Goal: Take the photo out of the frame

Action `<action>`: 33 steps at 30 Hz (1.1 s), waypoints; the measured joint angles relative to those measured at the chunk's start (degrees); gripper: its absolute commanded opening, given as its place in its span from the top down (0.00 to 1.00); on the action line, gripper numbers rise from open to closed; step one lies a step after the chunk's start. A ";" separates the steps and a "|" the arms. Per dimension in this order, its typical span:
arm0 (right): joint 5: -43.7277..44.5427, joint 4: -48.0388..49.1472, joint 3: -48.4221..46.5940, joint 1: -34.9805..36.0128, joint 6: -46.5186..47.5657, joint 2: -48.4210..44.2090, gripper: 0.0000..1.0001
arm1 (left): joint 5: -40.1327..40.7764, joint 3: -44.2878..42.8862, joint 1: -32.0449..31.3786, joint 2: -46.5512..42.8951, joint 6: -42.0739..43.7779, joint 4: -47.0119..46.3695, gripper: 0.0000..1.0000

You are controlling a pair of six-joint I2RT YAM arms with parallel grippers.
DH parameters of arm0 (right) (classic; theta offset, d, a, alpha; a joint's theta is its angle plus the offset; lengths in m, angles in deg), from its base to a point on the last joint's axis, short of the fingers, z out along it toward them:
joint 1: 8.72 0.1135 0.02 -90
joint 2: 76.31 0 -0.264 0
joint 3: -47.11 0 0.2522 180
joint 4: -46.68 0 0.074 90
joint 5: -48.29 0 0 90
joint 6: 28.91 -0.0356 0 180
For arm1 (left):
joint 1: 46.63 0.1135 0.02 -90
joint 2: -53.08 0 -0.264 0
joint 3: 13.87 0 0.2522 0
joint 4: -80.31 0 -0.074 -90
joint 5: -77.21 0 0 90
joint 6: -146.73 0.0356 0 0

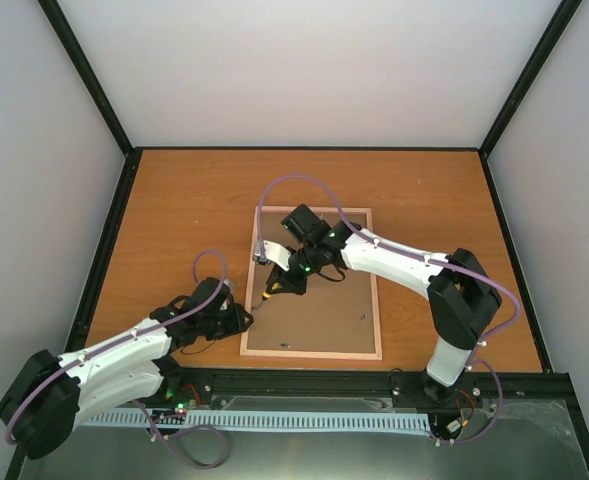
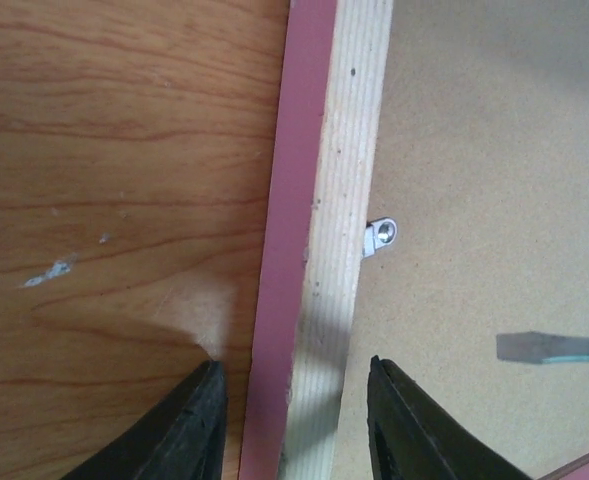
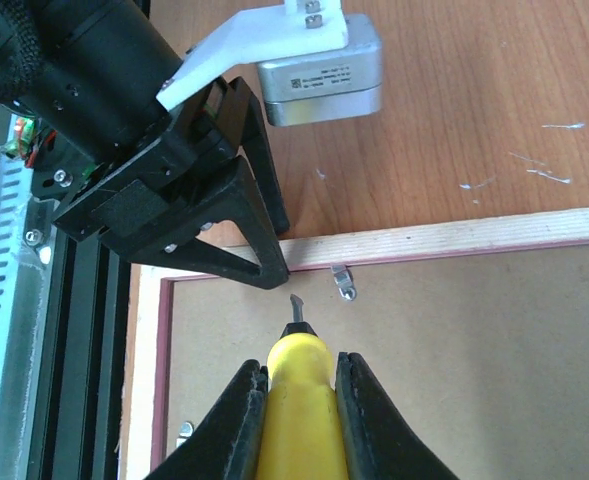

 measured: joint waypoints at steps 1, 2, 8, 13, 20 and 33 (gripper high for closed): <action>0.28 0.04 -0.11 0.00 0.02 0.04 0.97 | 0.09 -0.02 0.00 0.26 0.00 -0.13 0.60; 0.57 0.00 -0.24 0.00 0.04 0.04 0.97 | 0.22 -0.02 -0.02 0.44 0.00 -0.35 0.60; 2.64 -0.02 -0.96 0.00 0.13 0.04 0.97 | 1.53 -0.22 -0.24 0.81 -0.04 -0.79 0.66; 4.94 -0.04 -0.96 0.00 0.39 0.02 0.97 | 3.85 -0.83 -1.97 1.11 -0.26 0.22 0.65; 8.63 -0.07 -0.98 0.00 1.38 -0.26 0.97 | 7.80 -3.30 -8.15 4.17 -2.95 2.62 0.70; 6.82 -0.44 -8.22 0.02 1.11 3.80 0.97 | 11.52 -1.86 -12.48 -0.74 -6.67 6.54 0.85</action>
